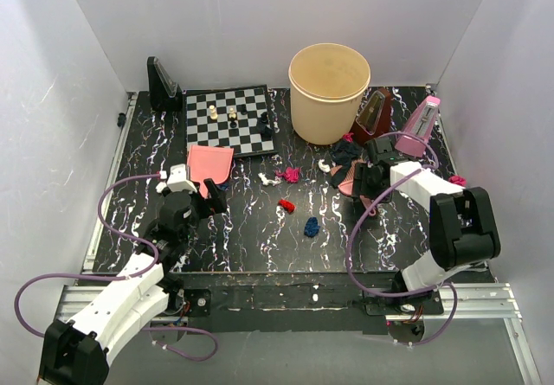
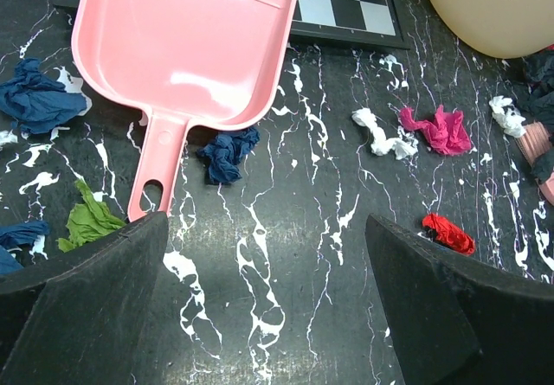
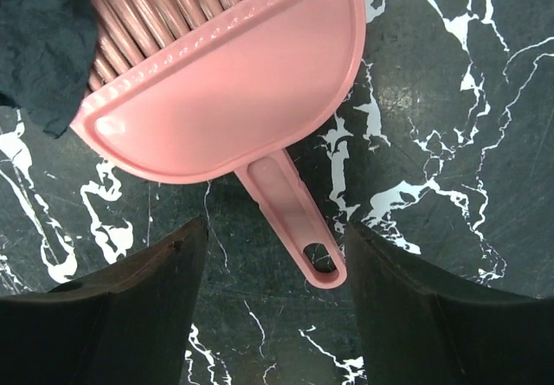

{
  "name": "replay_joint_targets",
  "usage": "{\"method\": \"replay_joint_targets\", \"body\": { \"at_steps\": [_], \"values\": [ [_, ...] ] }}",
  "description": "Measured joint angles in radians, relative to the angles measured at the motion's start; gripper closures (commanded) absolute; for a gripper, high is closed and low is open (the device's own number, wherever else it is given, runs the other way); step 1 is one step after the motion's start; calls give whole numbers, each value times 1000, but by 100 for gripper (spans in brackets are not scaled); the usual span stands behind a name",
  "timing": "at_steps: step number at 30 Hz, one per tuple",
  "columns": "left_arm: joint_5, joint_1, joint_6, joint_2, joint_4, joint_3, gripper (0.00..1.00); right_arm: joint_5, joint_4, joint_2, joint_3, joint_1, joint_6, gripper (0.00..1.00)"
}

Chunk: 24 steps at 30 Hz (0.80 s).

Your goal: Sweep away the paper scraps from the table

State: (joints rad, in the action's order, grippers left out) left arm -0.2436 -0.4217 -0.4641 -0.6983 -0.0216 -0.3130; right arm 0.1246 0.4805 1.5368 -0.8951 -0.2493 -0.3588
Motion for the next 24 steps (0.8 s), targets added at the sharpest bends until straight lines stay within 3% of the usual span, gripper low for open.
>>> {"method": "replay_joint_targets", "body": {
  "at_steps": [8, 16, 24],
  "values": [
    [4, 0, 0, 16, 0, 10, 2, 0, 13, 83, -43, -3, -2, 41],
    [4, 0, 0, 43, 0, 13, 2, 24, 39, 152, -118, -49, 0, 77],
    [6, 0, -1, 65, -2, 13, 2, 16, 64, 119, -113, -79, 0, 78]
  ]
}}
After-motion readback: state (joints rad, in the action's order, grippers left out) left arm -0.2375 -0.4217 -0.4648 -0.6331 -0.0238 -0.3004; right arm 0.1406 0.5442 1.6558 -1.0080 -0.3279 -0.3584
